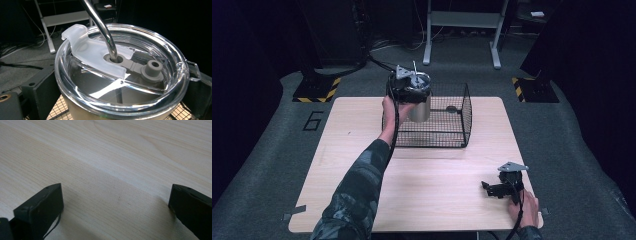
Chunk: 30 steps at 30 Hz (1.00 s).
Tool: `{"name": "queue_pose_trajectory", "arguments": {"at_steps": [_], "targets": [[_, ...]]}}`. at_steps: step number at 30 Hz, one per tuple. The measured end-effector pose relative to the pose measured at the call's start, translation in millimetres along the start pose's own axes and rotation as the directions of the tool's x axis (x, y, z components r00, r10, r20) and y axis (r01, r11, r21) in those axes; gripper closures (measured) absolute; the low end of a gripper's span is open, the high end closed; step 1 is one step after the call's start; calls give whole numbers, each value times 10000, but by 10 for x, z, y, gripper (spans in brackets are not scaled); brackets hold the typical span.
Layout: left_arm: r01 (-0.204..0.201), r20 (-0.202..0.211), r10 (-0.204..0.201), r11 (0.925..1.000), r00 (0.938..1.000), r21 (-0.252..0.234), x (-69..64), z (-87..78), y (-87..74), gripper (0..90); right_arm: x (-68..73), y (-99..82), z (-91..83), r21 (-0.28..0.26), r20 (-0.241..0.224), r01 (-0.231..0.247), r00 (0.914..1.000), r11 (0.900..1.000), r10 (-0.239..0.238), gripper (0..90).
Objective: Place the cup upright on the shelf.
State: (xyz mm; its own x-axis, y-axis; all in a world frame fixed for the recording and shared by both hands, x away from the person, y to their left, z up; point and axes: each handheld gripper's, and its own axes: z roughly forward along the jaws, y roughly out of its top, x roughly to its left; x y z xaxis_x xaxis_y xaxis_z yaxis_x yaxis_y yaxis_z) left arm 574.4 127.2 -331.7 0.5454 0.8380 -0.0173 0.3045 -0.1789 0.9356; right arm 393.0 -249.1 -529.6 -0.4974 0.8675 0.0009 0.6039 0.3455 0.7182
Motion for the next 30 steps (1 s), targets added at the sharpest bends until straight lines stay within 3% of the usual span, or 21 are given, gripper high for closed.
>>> {"name": "queue_pose_trajectory", "arguments": {"at_steps": [11,22,30], "targets": [[-26,-87,28,9997,10000,223,-63,139,-127,40,0,0,5,-42,1,3,10000,10000,-3,0],[358,-209,-348,9983,9992,457,-76,304,-320,40,4,2,5,-42,-44,-60,10000,10000,60,0],[408,-289,-392,9977,9988,550,-98,373,-389,40,8,2,2,28,-53,-107,9999,9999,107,0]]}}
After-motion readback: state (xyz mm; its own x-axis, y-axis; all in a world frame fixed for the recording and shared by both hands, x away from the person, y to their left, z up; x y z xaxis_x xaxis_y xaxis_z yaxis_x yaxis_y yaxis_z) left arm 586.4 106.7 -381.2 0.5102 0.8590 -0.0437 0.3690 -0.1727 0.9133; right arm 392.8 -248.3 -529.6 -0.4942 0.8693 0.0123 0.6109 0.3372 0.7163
